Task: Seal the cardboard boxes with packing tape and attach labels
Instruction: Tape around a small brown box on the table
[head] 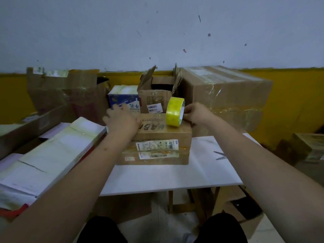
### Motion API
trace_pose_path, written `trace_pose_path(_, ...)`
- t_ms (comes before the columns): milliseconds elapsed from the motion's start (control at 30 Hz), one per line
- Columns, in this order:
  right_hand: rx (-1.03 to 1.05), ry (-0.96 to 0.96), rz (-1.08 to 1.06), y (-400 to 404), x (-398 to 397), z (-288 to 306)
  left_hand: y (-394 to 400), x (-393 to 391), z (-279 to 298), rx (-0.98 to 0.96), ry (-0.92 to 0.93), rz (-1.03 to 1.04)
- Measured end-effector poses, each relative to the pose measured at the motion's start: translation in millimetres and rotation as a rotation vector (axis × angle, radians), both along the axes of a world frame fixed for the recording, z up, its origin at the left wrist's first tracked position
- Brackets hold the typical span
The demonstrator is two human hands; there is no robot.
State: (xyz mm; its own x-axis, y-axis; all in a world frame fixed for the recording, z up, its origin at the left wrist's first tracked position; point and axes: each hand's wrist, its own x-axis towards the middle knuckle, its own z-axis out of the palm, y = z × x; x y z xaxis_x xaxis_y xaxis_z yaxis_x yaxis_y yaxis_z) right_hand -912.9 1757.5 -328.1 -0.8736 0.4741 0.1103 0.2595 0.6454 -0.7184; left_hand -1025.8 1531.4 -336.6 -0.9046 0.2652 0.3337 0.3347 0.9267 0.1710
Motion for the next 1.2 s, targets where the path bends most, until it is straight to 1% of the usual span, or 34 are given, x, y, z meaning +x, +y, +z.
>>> trace_pose_path(33, 0.032, 0.02, -0.027, 0, -5, -6, 4, 3, -3, 0.007, 0.09, -0.138)
trace_pose_path(67, 0.059, 0.046, -0.055, -1, -8, -11, 7, 7, -2, 0.048, 0.113, -0.329)
trace_pose_path(100, 0.082, 0.079, -0.073, -2, -10, -15, 11, 13, 1, 0.139, 0.039, -0.498)
trace_pose_path(167, 0.137, 0.13, -0.088, -4, -12, -20, 21, 33, 8, 0.378, -0.307, -0.735)
trace_pose_path(200, 0.128, 0.146, -0.074, -5, -13, -23, 25, 40, 8, 0.514, -0.457, -0.818)
trace_pose_path(267, 0.029, 0.138, -0.022, -5, -14, -24, 32, 53, 7, 0.678, -0.585, -0.861)
trace_pose_path(300, 0.001, 0.111, -0.011, -6, -14, -23, 33, 58, 6, 0.716, -0.595, -0.855)
trace_pose_path(367, 0.032, 0.058, -0.018, -6, -17, -20, 34, 68, 8, 0.75, -0.489, -0.777)
trace_pose_path(400, 0.055, 0.03, -0.037, -8, -19, -17, 33, 76, 11, 0.799, -0.441, -0.746)
trace_pose_path(433, 0.063, 0.014, -0.062, -9, -20, -16, 32, 84, 15, 0.872, -0.432, -0.726)
trace_pose_path(500, 0.054, 0.037, -0.103, -11, -21, -18, 27, 103, 23, 1.019, -0.51, -0.659)
trace_pose_path(533, 0.045, 0.059, -0.111, -13, -22, -18, 21, 114, 23, 1.031, -0.549, -0.62)
trace_pose_path(633, 0.048, 0.085, -0.134, -19, -25, -21, 1, 138, -12, 0.94, -0.626, -0.522)
trace_pose_path(733, 0.07, 0.092, -0.137, -20, -25, -23, -10, 149, -52, 1.014, -0.789, -0.427)
trace_pose_path(767, 0.072, 0.1, -0.124, -19, -24, -25, -8, 147, -60, 1.019, -0.79, -0.424)
trace_pose_path(900, 0.069, 0.117, -0.099, -17, -23, -31, 10, 137, -77, 0.964, -0.604, -0.41)
trace_pose_path(1000, 0.039, 0.122, -0.094, -15, -26, -33, 17, 141, -85, 0.977, -0.57, -0.383)
trace_pose_path(1133, -0.01, 0.146, -0.085, -14, -27, -38, 13, 140, -84, 0.917, -0.527, -0.392)
trace_pose_path(1167, -0.02, 0.144, -0.08, -14, -26, -39, 6, 135, -79, 0.939, -0.511, -0.39)
trace_pose_path(1200, -0.023, 0.141, -0.071, -15, -26, -40, -2, 126, -75, 0.974, -0.45, -0.371)
